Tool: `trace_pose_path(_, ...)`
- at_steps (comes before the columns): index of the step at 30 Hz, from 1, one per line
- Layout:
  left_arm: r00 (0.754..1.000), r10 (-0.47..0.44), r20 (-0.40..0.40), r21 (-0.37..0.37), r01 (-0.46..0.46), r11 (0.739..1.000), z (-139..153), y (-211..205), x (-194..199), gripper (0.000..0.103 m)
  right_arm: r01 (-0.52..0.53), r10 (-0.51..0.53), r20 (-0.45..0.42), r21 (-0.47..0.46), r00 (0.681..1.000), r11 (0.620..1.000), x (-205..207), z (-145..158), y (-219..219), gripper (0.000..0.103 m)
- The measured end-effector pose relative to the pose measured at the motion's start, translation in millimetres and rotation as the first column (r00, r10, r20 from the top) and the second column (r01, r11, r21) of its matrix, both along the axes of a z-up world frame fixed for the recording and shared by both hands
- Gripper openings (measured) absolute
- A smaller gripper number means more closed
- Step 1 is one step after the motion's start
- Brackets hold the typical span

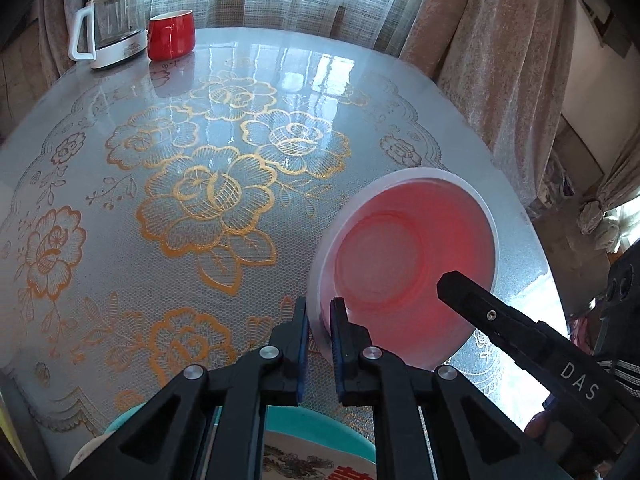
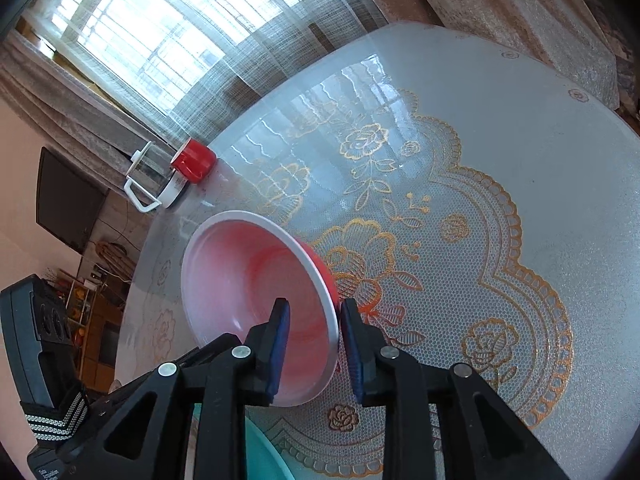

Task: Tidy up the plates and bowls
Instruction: 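Lift and tilt the red bowl with the left tool toward the right tool, then carry the red bowl with the left tool over the steel bowl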

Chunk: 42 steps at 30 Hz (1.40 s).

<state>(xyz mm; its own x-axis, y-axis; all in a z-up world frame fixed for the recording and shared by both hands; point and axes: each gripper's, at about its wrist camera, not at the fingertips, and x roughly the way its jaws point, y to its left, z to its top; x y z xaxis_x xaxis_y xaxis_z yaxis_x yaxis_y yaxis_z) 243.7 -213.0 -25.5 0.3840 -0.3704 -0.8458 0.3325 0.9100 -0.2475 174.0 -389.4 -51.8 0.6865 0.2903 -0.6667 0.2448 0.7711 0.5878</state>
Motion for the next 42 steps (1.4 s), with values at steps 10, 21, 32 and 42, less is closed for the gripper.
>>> trace_pose_path(10,0.999,0.026,-0.02,-0.013,-0.027,1.0,-5,15,-3,0.01,0.005,-0.005,-0.006,0.022,1.0,1.0,-11,-5,3,0.03)
trace_pose_path(21,1.0,0.002,-0.022,-0.099,-0.004,0.995,8,16,1,0.014,0.063,-0.063,-0.015,0.015,0.998,0.998,-20,-1,-19,0.039)
trace_pose_path(32,1.0,-0.028,-0.014,-0.138,0.026,0.99,23,15,7,0.019,0.061,-0.061,0.032,0.002,0.998,0.998,-6,22,-33,0.049)
trace_pose_path(42,0.998,-0.054,0.025,-0.138,0.057,0.989,22,12,-1,0.019,0.09,-0.09,0.037,0.006,0.995,0.996,-32,13,-38,0.05)
